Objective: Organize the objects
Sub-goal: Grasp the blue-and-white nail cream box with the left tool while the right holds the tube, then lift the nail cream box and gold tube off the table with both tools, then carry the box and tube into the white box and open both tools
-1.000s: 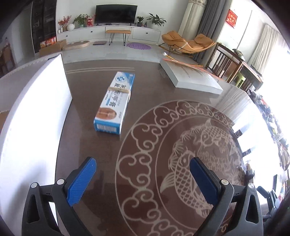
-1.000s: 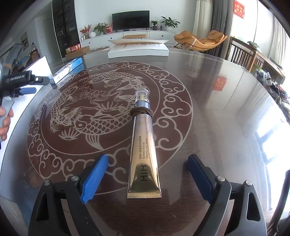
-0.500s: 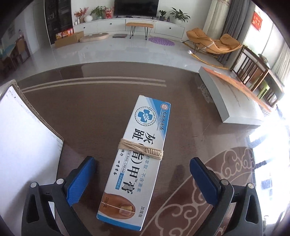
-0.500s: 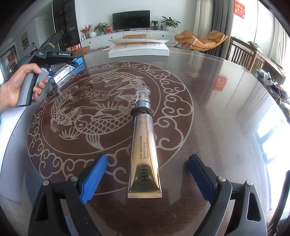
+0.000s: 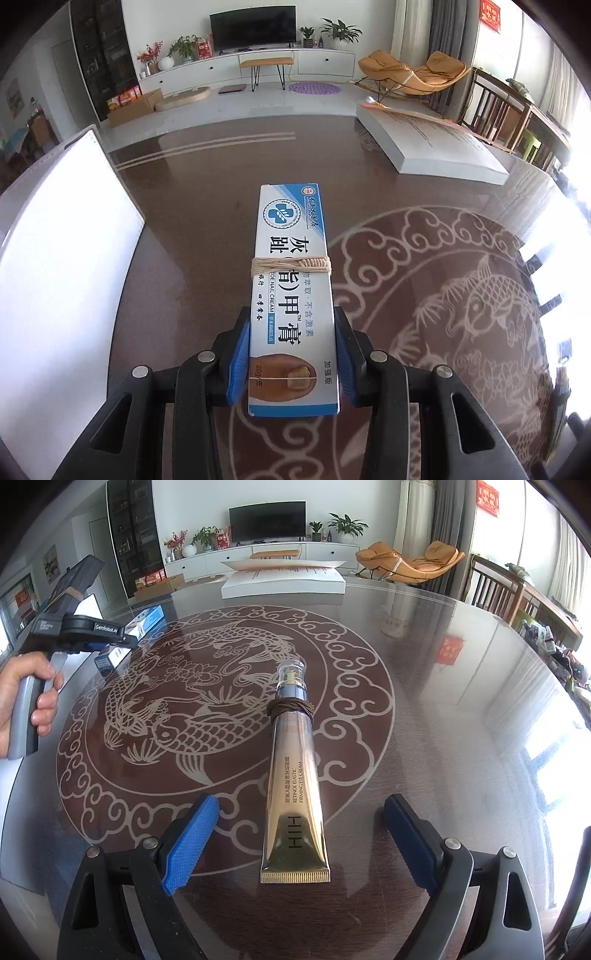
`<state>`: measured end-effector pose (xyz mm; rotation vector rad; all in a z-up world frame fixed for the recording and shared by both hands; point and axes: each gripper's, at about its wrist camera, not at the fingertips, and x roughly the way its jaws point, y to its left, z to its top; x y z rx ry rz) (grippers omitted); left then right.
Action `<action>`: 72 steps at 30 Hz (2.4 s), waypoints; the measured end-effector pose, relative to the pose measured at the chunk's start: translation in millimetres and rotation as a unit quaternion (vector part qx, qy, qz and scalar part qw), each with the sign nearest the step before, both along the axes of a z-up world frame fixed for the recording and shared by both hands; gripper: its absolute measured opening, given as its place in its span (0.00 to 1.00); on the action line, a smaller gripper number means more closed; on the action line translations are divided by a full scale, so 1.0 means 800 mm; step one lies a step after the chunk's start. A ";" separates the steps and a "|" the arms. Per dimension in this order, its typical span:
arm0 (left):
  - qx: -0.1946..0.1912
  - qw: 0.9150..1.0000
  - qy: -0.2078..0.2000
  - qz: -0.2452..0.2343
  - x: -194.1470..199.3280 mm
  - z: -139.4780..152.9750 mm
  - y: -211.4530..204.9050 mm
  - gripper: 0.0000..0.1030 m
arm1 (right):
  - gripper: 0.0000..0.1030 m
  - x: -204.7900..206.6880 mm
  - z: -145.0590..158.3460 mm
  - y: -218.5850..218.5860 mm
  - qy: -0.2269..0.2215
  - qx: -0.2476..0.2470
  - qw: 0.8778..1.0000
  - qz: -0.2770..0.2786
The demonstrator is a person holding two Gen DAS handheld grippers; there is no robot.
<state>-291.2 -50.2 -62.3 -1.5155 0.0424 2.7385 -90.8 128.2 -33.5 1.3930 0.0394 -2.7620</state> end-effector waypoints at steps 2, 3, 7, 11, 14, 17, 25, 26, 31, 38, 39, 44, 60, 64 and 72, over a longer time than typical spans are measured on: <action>0.002 1.000 0.000 -0.010 0.050 0.000 0.013 0.40 | 0.89 0.001 0.000 0.001 0.000 -0.001 1.000 0.000; 0.002 1.000 0.001 -0.017 0.076 0.000 0.020 0.40 | 0.89 0.001 0.001 0.001 0.000 -0.002 1.000 0.000; 0.006 0.999 0.007 -0.038 0.172 0.001 0.046 0.40 | 0.89 0.000 0.000 0.002 0.001 -0.004 1.000 0.001; -0.001 0.998 0.020 -0.059 0.231 0.002 0.060 0.41 | 0.89 0.000 0.000 0.002 0.001 -0.004 1.000 0.001; -0.025 0.998 0.039 -0.049 0.243 0.001 0.062 0.60 | 0.90 0.000 0.000 0.002 0.001 -0.004 1.000 0.001; -0.045 0.998 0.043 -0.016 0.234 -0.005 0.053 0.96 | 0.90 -0.001 0.001 0.002 0.001 -0.005 1.000 0.001; 0.007 1.000 0.021 -0.005 0.219 -0.011 0.032 1.00 | 0.91 -0.004 -0.001 -0.002 -0.001 0.001 1.000 0.004; 0.007 1.000 0.021 -0.004 0.217 -0.012 0.033 1.00 | 0.91 -0.004 -0.001 -0.002 -0.002 0.001 1.000 0.004; 0.007 1.000 0.022 -0.006 0.216 -0.012 0.036 1.00 | 0.91 -0.004 -0.001 -0.002 -0.002 0.001 1.000 0.004; 0.007 1.000 0.022 -0.006 0.216 -0.012 0.036 1.00 | 0.91 -0.004 -0.001 -0.002 -0.002 0.001 1.000 0.004; 0.007 1.000 0.022 -0.006 0.216 -0.012 0.036 1.00 | 0.91 -0.004 -0.001 -0.002 -0.002 0.001 1.000 0.004; 0.007 1.000 0.022 -0.006 0.216 -0.012 0.036 1.00 | 0.91 -0.004 -0.001 -0.002 -0.002 0.001 1.000 0.004; 0.006 0.999 -0.006 -0.053 0.207 -0.010 0.040 1.00 | 0.92 0.009 0.025 0.083 0.045 -0.168 0.984 -0.050; 0.007 0.997 -0.003 -0.081 0.202 0.001 0.047 1.00 | 0.92 -0.009 0.027 0.101 -0.020 -0.180 0.981 -0.063; 0.004 0.995 -0.005 -0.102 0.191 0.004 0.062 0.44 | 0.38 -0.071 0.013 0.003 -0.101 -0.038 0.994 0.008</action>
